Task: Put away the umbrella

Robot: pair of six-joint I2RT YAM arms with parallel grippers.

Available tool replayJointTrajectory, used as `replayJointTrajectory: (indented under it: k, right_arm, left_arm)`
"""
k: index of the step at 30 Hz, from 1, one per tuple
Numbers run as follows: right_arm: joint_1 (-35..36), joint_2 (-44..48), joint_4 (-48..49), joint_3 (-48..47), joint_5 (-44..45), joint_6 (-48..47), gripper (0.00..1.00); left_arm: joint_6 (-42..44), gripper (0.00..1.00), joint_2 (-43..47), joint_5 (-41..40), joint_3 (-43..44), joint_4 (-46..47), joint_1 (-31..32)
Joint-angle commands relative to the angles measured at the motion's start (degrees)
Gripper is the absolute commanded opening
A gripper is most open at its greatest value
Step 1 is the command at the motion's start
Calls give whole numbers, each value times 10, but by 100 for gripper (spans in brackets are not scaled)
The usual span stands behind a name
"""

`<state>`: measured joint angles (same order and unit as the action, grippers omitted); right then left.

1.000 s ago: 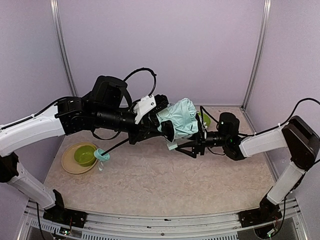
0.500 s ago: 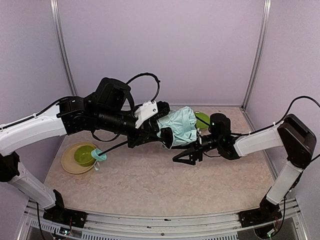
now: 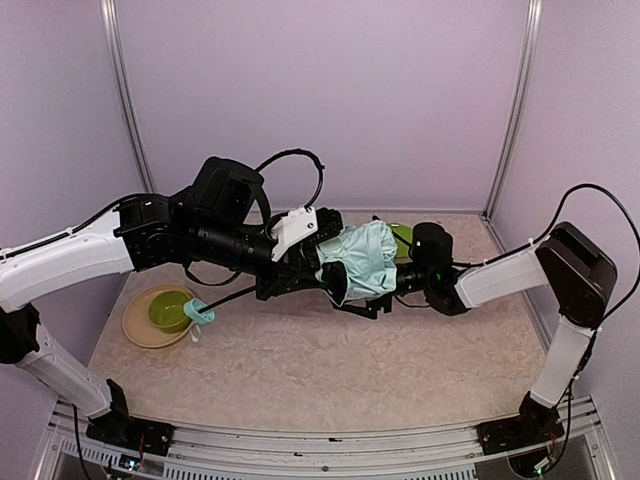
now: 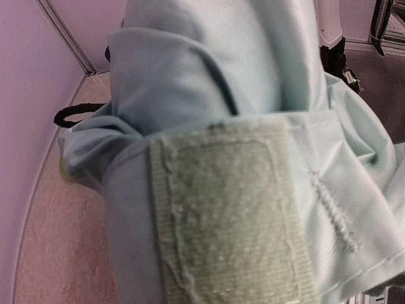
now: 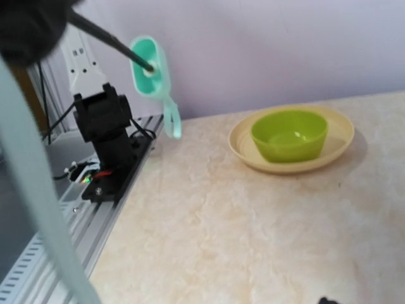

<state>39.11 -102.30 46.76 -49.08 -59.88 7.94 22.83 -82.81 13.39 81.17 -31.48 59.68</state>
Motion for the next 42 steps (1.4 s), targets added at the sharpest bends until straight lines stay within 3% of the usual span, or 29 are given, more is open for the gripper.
replayJointTrajectory:
  k: [1,3,6,9,10,13,17,22,26,31,35,42]
  right_arm:
    - [-1,-8,75,-2,-55,37,75]
    - [-1,-14,112,4,-73,64,66]
    - [1,-26,163,3,-99,111,32]
    - [4,-30,216,15,-112,144,4]
    - [4,-29,216,18,-111,147,0]
    - [-12,-22,170,24,-83,139,0]
    - [-65,13,100,41,30,117,0]
    - [-104,81,-53,11,179,10,0]
    - [-127,81,-121,-18,190,-26,0]
    - [-124,68,-181,-8,192,-48,0]
    - [-98,67,-217,14,209,-75,0]
    - [-20,96,-313,26,150,-143,0]
  left_arm:
    - [9,0,12,3,24,21,3]
    - [8,0,8,3,24,20,3]
    - [7,0,2,2,26,19,3]
    - [5,0,0,-11,26,18,3]
    - [4,0,1,-14,27,18,2]
    - [0,0,10,-15,23,22,0]
    - [-8,0,23,-17,7,32,0]
    - [-9,0,34,-13,-16,42,4]
    - [3,0,54,-49,-22,74,21]
    - [5,0,112,-197,-54,198,26]
    - [4,0,160,-212,-92,310,8]
    - [9,0,128,-380,-98,333,-54]
